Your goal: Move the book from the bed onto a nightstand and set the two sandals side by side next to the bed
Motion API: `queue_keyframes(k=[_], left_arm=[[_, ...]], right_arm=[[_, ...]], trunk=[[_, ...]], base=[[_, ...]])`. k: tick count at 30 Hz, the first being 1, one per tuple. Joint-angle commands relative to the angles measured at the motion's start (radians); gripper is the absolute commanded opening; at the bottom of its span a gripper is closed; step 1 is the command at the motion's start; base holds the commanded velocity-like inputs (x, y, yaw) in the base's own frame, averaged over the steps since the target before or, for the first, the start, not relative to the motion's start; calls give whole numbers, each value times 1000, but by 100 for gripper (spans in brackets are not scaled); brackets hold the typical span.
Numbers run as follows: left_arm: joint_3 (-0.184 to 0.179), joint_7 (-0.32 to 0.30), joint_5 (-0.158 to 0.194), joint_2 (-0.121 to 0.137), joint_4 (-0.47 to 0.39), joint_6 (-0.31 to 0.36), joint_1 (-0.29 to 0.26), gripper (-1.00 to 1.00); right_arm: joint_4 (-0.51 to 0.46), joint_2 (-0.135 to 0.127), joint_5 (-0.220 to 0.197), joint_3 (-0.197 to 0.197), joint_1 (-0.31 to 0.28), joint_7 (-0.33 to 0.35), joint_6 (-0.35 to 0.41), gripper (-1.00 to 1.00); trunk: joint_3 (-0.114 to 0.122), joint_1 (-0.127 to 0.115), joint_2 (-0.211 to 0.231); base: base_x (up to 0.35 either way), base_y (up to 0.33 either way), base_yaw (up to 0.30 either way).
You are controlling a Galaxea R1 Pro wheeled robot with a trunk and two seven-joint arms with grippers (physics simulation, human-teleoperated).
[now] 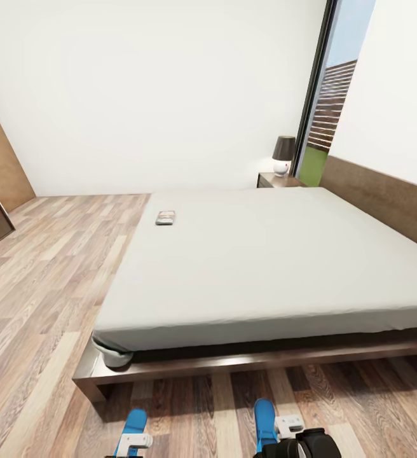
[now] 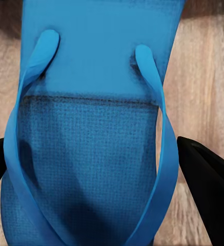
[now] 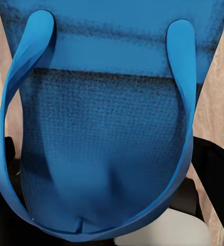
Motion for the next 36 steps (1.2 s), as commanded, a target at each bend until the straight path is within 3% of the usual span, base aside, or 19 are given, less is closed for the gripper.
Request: queue_keyframes(k=[1, 36], left_arm=[[8, 4, -12, 0, 0, -2, -3, -100], [8, 3, -9, 1, 0, -1, -31, -100]], right_arm=[[-2, 0, 10, 0, 0, 7, 4, -100], [-20, -7, 13, -2, -1, -3, 22, -100]], trunk=[[-4, 4, -8], [-114, 138, -253]], base=[[0, 0, 0], [0, 0, 0]])
